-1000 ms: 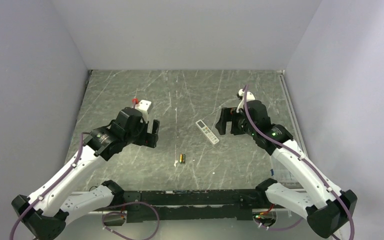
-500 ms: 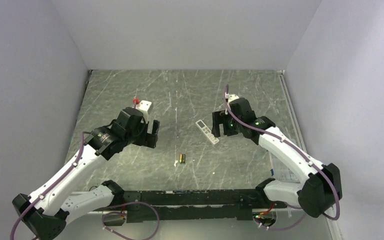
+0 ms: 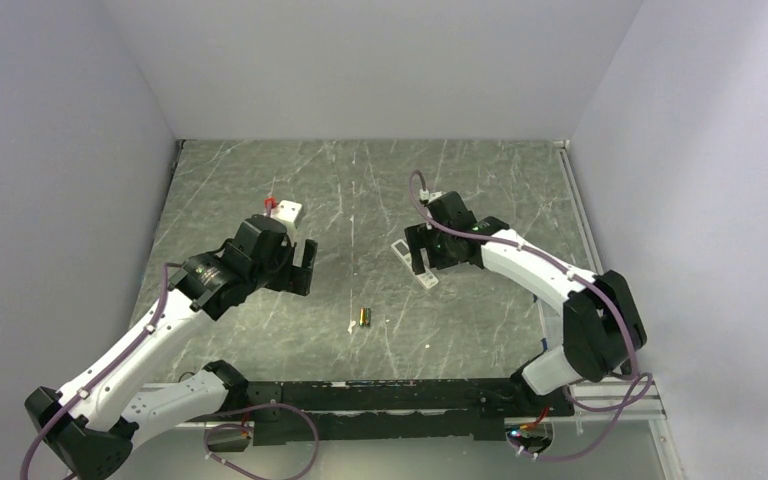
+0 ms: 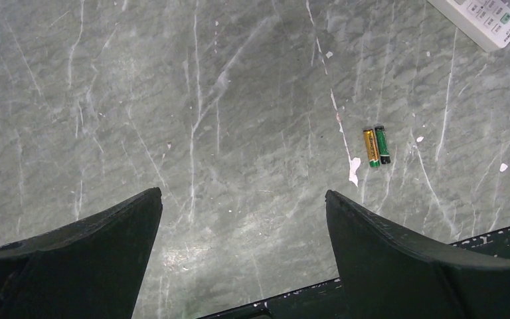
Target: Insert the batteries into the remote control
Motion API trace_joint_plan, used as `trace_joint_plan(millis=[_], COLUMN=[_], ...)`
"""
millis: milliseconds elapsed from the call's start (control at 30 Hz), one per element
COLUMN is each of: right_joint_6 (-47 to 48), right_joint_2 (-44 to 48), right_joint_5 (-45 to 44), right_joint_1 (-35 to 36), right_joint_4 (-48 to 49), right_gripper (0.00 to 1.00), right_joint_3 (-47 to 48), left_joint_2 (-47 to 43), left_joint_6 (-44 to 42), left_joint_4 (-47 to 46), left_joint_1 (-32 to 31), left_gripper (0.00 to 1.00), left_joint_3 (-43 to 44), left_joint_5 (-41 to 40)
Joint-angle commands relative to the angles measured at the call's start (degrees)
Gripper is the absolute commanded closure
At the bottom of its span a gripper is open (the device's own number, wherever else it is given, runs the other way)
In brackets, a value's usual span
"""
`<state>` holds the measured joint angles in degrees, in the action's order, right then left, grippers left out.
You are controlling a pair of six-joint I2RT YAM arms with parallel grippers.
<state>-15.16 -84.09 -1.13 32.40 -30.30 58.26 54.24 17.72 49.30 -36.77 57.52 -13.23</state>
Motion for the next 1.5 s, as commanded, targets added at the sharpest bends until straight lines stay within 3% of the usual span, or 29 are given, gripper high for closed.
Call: trace_joint_plan(millis=[0, 467, 1467], right_joint_6=[1.2, 2.1, 2.6], right_joint_2=[-3.4, -12.6, -17.5], right_joint_5=[0.6, 0.9, -3.5], right_joint_1=[0.1, 0.2, 3.0], right_joint_4=[1.6, 0.7, 0.6], right_gripper=[0.16, 0.24, 0.35], right_joint_3=[2.5, 7.5, 7.2], left_joint_2=[-1.1, -0.3, 3.5], left_joint_6=[-0.1, 0.4, 0.1], left_joint_4=[-0.1, 1.0, 0.5], left_joint_1=[0.2, 0.3, 0.5], left_gripper=[0.01, 0.01, 0.01], left_joint_3=[1.3, 1.6, 1.1], left_joint_5=[-1.8, -3.4, -4.6])
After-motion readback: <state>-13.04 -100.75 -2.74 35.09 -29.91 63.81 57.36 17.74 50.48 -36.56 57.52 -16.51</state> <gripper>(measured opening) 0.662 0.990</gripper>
